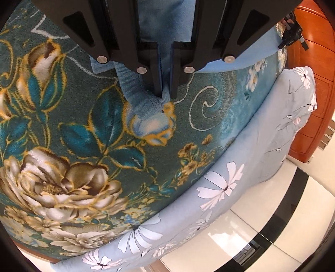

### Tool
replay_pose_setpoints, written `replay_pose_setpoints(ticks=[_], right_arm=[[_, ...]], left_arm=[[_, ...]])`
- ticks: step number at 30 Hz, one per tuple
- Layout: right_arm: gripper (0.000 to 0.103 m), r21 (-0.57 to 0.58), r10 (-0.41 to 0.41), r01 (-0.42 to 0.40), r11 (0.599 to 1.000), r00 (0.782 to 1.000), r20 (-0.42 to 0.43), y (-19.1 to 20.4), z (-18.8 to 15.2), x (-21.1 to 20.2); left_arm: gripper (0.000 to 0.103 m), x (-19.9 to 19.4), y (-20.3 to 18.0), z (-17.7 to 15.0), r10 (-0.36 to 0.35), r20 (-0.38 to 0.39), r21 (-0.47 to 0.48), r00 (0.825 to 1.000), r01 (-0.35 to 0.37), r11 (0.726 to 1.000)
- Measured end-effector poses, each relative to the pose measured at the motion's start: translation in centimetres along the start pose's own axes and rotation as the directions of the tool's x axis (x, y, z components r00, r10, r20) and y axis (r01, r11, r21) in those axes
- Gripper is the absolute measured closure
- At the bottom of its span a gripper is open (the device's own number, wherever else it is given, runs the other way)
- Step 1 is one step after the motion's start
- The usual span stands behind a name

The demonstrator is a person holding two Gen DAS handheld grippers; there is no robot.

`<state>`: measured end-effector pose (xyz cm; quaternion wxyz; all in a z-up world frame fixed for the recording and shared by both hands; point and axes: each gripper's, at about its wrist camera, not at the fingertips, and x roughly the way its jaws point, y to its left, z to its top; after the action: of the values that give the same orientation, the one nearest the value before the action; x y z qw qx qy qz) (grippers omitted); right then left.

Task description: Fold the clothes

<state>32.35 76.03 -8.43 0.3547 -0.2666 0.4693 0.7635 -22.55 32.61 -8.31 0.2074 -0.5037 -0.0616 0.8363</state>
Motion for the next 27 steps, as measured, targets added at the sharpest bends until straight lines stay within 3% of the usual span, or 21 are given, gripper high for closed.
replay_pose_setpoints(ticks=[1, 5, 7, 9, 15, 18, 21, 23, 25, 27], right_arm=[[0.088, -0.014, 0.001, -0.001, 1.000, 1.000, 0.014, 0.2, -0.1, -0.6], [0.049, -0.090, -0.002, 0.011, 0.996, 0.995, 0.103, 1.4, -1.8, -4.5], [0.047, -0.102, -0.010, 0.027, 0.994, 0.987, 0.158, 1.3, -3.2, -7.1], [0.045, -0.085, 0.015, -0.001, 0.996, 0.986, 0.165, 0.4, -4.7, -9.0], [0.044, 0.073, 0.128, -0.130, 0.989, 0.991, 0.034, -3.6, -8.4, -9.9], [0.044, 0.142, 0.150, -0.151, 0.978, 0.989, 0.014, -4.5, -8.7, -8.3], [0.044, 0.219, 0.227, -0.222, 0.950, 0.974, 0.002, -4.2, -8.7, -6.0], [0.044, 0.261, 0.261, -0.256, 0.931, 0.965, 0.014, -3.8, -8.6, -4.7], [0.044, 0.286, 0.238, -0.237, 0.928, 0.971, 0.031, -3.6, -8.5, -4.0], [0.044, 0.315, 0.232, -0.236, 0.919, 0.971, 0.049, -3.5, -8.3, -3.6]], left_arm=[[0.059, -0.6, 0.6, -0.3, -0.005, 0.000, -0.023, 1.000, 0.005, 1.000], [0.047, -1.7, 2.7, -1.7, -0.041, -0.030, -0.085, 0.999, 0.038, 0.996], [0.042, -1.4, 3.6, -2.6, -0.062, -0.076, -0.117, 0.995, 0.053, 0.992], [0.042, -0.8, 4.4, -3.8, -0.148, -0.105, -0.177, 0.983, 0.128, 0.976], [0.036, -0.5, 4.3, -4.9, -0.257, -0.066, -0.259, 0.964, 0.232, 0.938], [0.035, -0.3, 3.4, -5.0, -0.225, -0.051, -0.243, 0.973, 0.207, 0.948], [0.036, -0.2, 2.8, -5.0, -0.239, -0.031, -0.252, 0.970, 0.224, 0.941], [0.042, 0.0, 2.5, -4.9, -0.204, -0.019, -0.256, 0.979, 0.193, 0.947], [0.073, 0.2, 2.8, -4.8, -0.169, -0.017, -0.278, 0.986, 0.157, 0.948], [0.090, 0.5, 3.6, -4.8, -0.189, -0.013, -0.338, 0.982, 0.174, 0.925]])
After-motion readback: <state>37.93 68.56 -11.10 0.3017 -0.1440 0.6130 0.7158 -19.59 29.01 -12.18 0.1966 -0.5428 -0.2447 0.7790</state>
